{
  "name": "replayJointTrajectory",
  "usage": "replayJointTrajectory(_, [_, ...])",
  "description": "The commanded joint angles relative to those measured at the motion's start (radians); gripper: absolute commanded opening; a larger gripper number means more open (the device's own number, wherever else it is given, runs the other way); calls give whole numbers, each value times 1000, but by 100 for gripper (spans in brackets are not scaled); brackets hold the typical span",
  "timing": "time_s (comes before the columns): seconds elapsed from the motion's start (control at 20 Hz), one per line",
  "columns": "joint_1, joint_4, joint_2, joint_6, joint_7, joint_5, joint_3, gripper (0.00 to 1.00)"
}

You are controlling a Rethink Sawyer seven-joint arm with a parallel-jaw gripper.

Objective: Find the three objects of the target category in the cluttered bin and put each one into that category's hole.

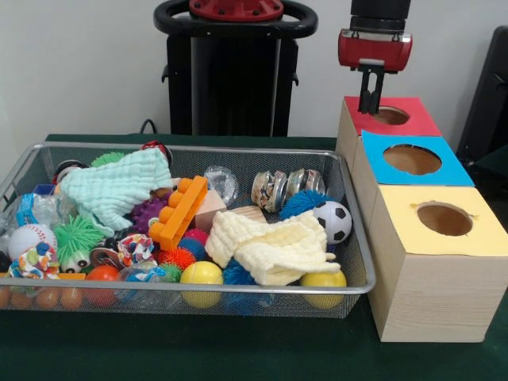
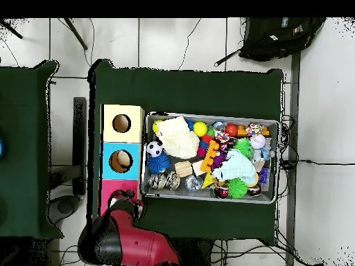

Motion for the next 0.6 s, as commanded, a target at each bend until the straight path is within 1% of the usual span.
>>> replayJointTrajectory(0.05, [97,-186,62,221,-21,-68,-98,0])
replayJointTrajectory(0.6, [105,-222,25,320,34,-131,-94,0])
